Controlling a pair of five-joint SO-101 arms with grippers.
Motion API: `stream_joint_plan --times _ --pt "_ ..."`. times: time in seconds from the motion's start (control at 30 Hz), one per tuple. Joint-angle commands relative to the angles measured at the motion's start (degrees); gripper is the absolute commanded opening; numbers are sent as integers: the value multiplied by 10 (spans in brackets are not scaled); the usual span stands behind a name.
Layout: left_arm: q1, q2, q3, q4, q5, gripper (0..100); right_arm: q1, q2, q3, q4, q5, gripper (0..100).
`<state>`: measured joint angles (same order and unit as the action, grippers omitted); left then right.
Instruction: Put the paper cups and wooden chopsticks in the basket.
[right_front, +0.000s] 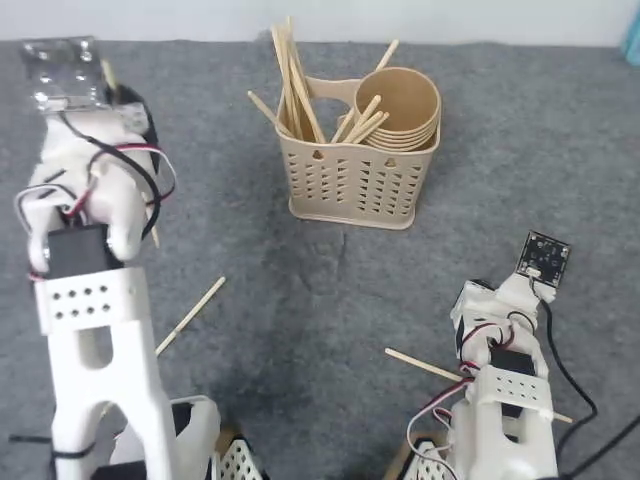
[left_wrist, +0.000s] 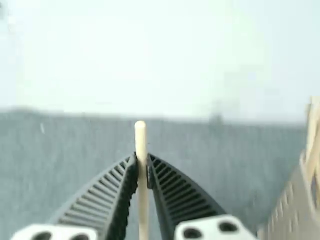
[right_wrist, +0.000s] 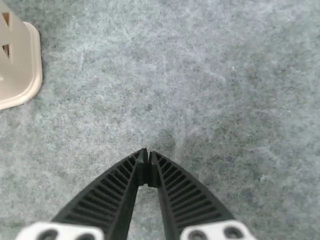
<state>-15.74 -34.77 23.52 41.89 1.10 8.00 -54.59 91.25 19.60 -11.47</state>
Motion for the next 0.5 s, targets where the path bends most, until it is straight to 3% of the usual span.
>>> stream_joint_plan --times 0.0,0.47 --pt "4 -33 -11 -87 7 12 0 -15 -18 -1 9 9" --pt "128 -40 -15 -436 8 12 0 -15 -18 0 9 9"
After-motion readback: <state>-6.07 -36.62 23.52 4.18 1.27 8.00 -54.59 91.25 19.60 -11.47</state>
